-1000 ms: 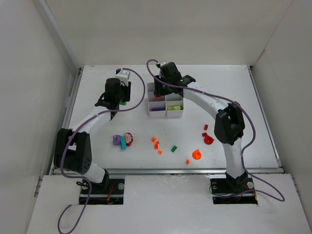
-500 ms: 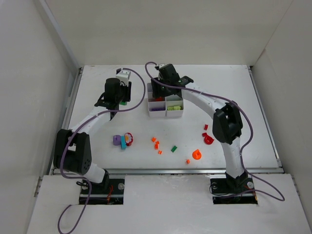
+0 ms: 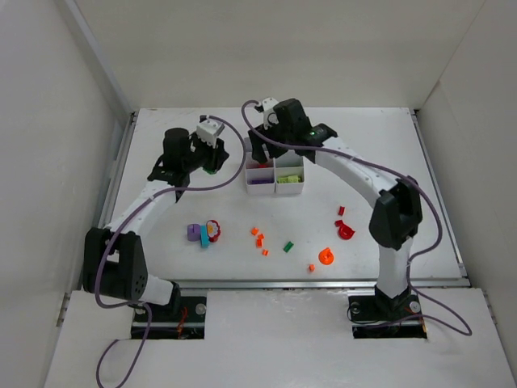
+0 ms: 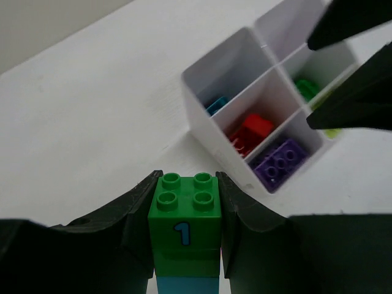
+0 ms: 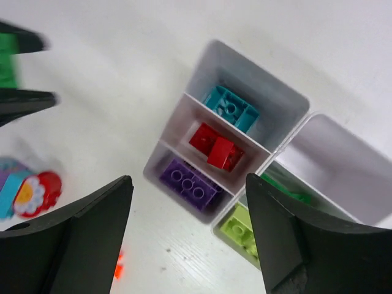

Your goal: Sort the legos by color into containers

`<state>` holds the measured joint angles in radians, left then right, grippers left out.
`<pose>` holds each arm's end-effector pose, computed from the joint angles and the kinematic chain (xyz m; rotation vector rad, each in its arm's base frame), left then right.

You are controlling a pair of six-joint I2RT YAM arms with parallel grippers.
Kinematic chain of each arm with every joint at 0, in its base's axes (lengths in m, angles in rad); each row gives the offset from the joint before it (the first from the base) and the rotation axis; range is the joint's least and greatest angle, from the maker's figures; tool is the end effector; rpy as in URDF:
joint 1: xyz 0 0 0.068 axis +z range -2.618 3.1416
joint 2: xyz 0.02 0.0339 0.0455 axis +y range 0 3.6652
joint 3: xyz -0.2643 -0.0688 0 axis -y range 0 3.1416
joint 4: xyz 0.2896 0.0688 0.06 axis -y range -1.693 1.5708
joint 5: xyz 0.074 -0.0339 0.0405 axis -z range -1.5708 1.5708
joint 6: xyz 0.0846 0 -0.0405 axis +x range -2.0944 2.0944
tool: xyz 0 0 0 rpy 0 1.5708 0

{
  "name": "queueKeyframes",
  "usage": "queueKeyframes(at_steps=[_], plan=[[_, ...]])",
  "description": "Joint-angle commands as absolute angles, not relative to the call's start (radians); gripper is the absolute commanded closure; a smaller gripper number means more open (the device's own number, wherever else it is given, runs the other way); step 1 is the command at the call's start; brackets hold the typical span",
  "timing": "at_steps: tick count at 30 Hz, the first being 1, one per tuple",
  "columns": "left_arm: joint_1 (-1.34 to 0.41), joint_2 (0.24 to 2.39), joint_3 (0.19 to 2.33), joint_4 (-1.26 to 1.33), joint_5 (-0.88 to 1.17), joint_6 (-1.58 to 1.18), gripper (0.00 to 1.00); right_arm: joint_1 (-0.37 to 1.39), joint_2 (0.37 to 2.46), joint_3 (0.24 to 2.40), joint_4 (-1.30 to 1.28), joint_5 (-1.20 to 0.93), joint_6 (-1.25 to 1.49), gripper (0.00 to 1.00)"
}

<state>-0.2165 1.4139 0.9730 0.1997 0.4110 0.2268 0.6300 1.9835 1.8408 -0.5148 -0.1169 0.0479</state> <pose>0.3965 -0.1218 0.2690 0.6760 1.6751 -0.3644 0.4356 0.3298 0.2772 -0.7136 2.1549 0.4959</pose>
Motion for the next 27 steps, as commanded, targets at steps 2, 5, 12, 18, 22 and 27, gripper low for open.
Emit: queueKeyframes(at_steps=[2, 5, 12, 18, 22, 27], plan=[[-0.146, 1.347, 0.986, 0.328, 0.910, 0.330, 1.00, 0.640, 1.792, 1.789, -0.497, -0.284, -0.249, 0.20], [-0.135, 1.394, 1.058, 0.318, 1.174, 0.371, 1.00, 0.640, 1.725, 1.720, -0.535, -0.376, -0.345, 0.25], [-0.144, 1.502, 1.222, 0.535, 1.321, 0.046, 1.00, 0.628, 1.622, 1.632, -0.398, -0.599, -0.402, 0.28], [-0.175, 1.555, 1.373, 0.734, 1.321, -0.121, 1.00, 0.561, 1.615, 1.644, -0.140, -0.856, -0.233, 0.28], [-0.195, 1.568, 1.425, 0.914, 1.281, -0.330, 1.00, 0.561, 1.684, 1.759, -0.129, -0.896, -0.175, 0.28], [-0.238, 1.537, 1.424, 0.946, 1.266, -0.330, 1.00, 0.552, 1.692, 1.779, 0.043, -0.925, -0.054, 0.28]])
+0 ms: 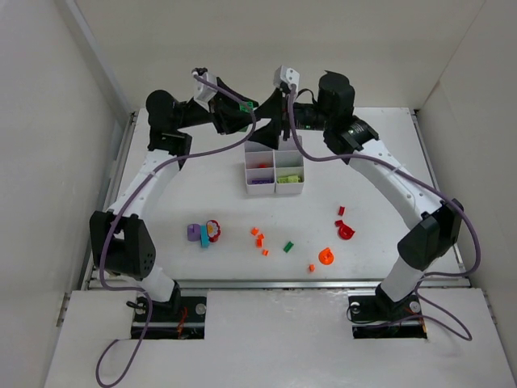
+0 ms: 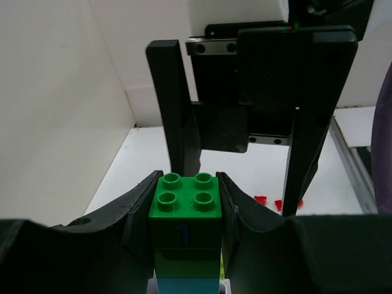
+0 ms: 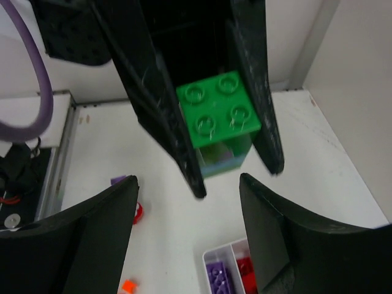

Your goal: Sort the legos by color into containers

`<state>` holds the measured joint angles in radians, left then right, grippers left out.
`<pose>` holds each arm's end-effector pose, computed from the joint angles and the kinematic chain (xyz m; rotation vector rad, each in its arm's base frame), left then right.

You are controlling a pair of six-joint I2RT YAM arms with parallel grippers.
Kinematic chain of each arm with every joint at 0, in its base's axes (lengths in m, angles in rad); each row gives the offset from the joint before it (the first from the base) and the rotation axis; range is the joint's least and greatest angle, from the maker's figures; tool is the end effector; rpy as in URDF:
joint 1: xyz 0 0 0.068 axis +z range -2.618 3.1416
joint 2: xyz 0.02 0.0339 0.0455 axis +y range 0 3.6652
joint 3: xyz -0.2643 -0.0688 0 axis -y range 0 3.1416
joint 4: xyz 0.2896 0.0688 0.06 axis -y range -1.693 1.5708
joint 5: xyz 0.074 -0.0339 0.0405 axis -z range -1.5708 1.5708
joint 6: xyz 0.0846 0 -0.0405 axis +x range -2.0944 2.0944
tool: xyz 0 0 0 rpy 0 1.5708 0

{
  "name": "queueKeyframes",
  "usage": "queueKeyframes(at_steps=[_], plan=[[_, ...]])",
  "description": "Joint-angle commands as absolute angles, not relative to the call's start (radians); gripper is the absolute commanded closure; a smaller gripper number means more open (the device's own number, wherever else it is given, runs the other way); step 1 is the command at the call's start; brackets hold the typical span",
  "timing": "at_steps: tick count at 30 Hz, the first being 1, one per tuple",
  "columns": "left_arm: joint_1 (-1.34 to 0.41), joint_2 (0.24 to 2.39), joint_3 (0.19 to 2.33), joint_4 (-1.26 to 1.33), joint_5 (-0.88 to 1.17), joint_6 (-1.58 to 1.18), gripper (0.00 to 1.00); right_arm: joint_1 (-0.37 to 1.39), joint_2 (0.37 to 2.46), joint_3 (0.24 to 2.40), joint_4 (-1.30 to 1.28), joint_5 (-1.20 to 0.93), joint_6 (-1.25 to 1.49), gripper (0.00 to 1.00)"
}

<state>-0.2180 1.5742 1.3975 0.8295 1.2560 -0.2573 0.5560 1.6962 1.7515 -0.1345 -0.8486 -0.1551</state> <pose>0.3694 -0.1642 0.4468 1.1833 0.8399 -0.9651 0.3644 0.3011 0.4414 -1.1735 1.2575 0.9947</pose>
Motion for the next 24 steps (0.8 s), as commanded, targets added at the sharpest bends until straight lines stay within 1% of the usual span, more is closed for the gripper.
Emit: queueKeyframes(at_steps=[1, 2, 5, 10, 13, 19, 23, 24], plan=[[-0.250, 1.526, 1.424, 0.959, 1.241, -0.330, 1.00, 0.552, 1.683, 1.767, 0.076, -0.925, -0.035, 0.28], [-0.259, 1.526, 1.424, 0.983, 1.209, -0.350, 1.00, 0.552, 1.683, 1.753, 0.136, -0.934, -0.003, 0.28], [-0.270, 1.526, 1.424, 1.015, 1.172, -0.390, 1.00, 0.552, 1.674, 1.740, 0.196, -0.948, 0.043, 0.28], [-0.288, 1.516, 1.414, 1.057, 1.152, -0.436, 1.00, 0.552, 1.674, 1.669, 0.340, -0.939, 0.141, 0.29], [-0.298, 1.506, 1.414, 1.078, 1.124, -0.456, 1.00, 0.552, 1.664, 1.646, 0.379, -0.939, 0.160, 0.29], [-0.298, 1.497, 1.423, 1.109, 1.075, -0.520, 1.00, 0.531, 1.628, 1.571, 0.480, -0.867, 0.233, 0.29], [-0.298, 1.488, 1.424, 1.118, 1.052, -0.520, 1.00, 0.486, 1.605, 1.516, 0.566, -0.867, 0.308, 0.26], [-0.298, 1.488, 1.434, 1.118, 1.052, -0.534, 1.00, 0.471, 1.594, 1.490, 0.624, -0.867, 0.328, 0.25]])
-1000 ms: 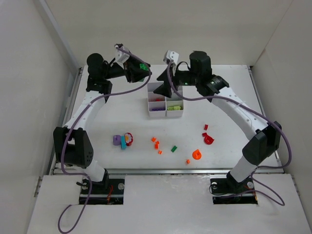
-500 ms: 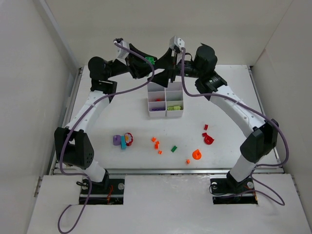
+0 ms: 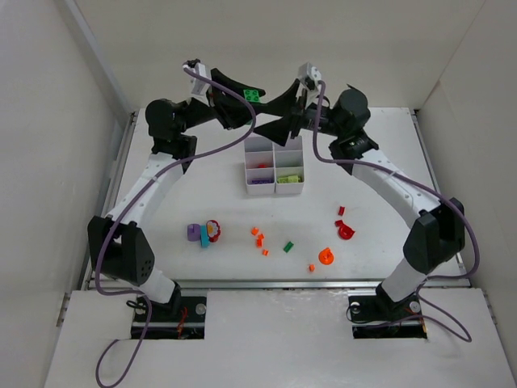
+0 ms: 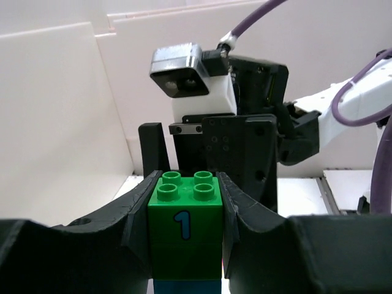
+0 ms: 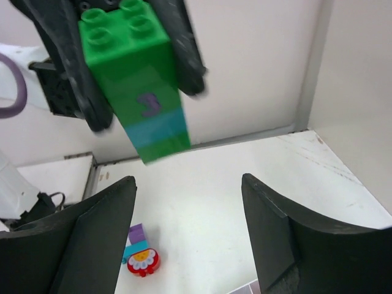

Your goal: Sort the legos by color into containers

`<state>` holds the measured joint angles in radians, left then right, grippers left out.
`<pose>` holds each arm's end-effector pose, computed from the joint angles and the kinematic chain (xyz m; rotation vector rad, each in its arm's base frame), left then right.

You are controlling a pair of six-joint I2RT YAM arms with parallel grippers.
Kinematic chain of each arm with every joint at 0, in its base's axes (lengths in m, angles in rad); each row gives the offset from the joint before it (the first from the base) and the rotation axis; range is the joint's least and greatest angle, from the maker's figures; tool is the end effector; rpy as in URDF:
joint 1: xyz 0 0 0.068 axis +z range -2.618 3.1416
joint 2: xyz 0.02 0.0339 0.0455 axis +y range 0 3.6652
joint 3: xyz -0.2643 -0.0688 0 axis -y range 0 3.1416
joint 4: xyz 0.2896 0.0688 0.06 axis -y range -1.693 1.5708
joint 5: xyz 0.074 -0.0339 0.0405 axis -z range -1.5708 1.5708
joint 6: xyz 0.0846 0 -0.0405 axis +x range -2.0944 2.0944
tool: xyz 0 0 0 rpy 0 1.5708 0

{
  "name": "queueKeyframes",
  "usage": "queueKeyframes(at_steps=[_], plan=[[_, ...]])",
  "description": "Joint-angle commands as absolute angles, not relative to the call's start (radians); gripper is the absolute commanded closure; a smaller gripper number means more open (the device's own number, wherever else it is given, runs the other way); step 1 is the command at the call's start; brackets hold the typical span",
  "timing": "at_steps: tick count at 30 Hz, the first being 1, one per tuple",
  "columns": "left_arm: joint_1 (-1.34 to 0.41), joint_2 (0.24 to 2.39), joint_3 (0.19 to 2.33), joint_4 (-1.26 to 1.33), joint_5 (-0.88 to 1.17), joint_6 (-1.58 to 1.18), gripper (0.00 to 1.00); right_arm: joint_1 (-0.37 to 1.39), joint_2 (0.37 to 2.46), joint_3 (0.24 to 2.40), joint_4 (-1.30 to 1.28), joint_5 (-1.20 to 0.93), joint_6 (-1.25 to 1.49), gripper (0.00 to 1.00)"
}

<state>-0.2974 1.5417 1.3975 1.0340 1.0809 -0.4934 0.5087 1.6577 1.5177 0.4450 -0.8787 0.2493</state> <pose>0.3407 -0.1825 0.4839 1.0208 0.7464 -1.0550 0.3702 0.2810 0.4342 -0.9548 1.1348 1.1751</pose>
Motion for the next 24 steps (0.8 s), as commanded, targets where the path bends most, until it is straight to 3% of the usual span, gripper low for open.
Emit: queueKeyframes(at_steps=[1, 8, 17, 24], plan=[[-0.307, 1.488, 1.434, 1.118, 1.040, -0.534, 1.00, 0.471, 1.585, 1.477, 0.659, -0.867, 0.375, 0.25], [-0.328, 1.497, 1.443, 1.118, 1.019, -0.546, 1.00, 0.459, 1.640, 1.468, 0.980, -0.943, 0.581, 0.25], [-0.357, 1.526, 1.486, 1.137, 0.996, -0.546, 1.00, 0.491, 1.684, 1.508, 1.011, -0.976, 0.604, 0.25], [-0.377, 1.537, 1.497, 1.147, 0.986, -0.557, 1.00, 0.491, 1.724, 1.539, 1.106, -0.956, 0.682, 0.32]])
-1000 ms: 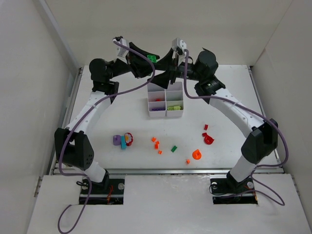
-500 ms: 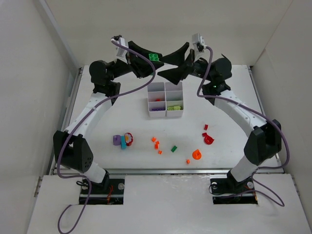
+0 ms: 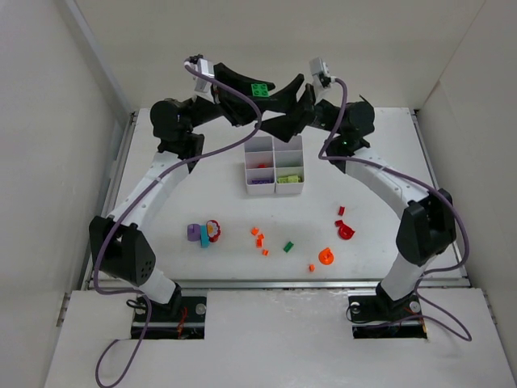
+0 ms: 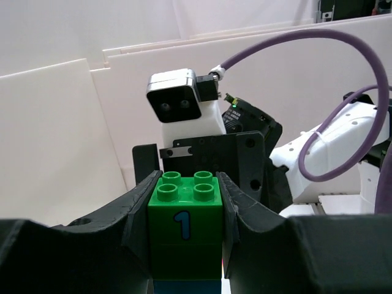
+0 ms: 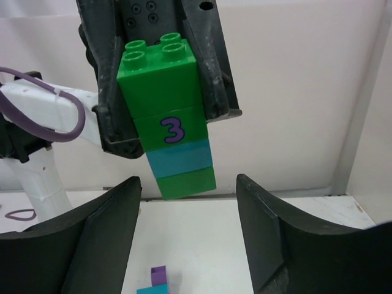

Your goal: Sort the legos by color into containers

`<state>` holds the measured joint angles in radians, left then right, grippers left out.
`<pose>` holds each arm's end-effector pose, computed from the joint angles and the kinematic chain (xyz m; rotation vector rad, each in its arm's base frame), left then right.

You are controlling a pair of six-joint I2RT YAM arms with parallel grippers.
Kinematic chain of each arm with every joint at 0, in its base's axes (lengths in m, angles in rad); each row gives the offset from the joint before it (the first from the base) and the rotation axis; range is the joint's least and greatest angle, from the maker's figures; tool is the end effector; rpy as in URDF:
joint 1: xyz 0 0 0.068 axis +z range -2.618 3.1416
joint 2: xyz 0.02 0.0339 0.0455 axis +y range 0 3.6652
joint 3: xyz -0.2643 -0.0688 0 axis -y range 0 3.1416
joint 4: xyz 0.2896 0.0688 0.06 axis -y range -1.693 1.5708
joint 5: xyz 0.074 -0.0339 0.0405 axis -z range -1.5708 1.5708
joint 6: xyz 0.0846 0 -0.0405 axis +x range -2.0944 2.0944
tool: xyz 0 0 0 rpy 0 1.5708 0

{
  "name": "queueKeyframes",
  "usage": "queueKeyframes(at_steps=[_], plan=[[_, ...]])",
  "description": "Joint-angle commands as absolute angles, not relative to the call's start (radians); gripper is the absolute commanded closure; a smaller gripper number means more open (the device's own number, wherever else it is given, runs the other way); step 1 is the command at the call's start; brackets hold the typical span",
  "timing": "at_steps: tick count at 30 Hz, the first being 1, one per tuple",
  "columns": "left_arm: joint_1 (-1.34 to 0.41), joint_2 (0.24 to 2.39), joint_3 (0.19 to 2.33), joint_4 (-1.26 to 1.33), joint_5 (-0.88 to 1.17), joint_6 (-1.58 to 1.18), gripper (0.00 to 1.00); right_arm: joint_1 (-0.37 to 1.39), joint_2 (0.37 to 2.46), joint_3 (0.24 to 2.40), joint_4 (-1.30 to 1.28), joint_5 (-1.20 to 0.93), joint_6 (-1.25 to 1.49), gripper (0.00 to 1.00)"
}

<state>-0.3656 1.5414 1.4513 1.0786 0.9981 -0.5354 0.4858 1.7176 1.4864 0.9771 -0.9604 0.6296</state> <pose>0.3220 -0.1994 0.5115 0.9709 0.6467 -1.0924 0.3605 0.2687 0.4501 -0.9226 0.8957 1.3659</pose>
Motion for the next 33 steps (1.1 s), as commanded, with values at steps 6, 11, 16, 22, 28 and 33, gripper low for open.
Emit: queueKeyframes(at_steps=[6, 11, 16, 22, 28, 33], plan=[[-0.377, 1.528, 1.451, 1.147, 0.986, -0.557, 1.00, 0.491, 1.743, 1.549, 1.157, -0.936, 0.727, 0.32], [-0.377, 1.528, 1.451, 1.147, 0.977, -0.557, 1.00, 0.491, 1.762, 1.569, 1.166, -0.927, 0.759, 0.48], [-0.377, 1.519, 1.419, 1.147, 0.977, -0.566, 1.00, 0.491, 1.772, 1.578, 1.184, -0.927, 0.796, 0.77], [-0.377, 1.509, 1.401, 1.137, 0.959, -0.566, 0.90, 0.491, 1.752, 1.534, 1.184, -0.908, 0.796, 1.00], [-0.387, 1.500, 1.391, 1.137, 0.959, -0.566, 0.48, 0.491, 1.733, 1.514, 1.184, -0.899, 0.796, 1.00], [-0.387, 1.480, 1.370, 1.146, 0.982, -0.542, 0.16, 0.480, 1.723, 1.496, 1.184, -0.908, 0.796, 1.00]])
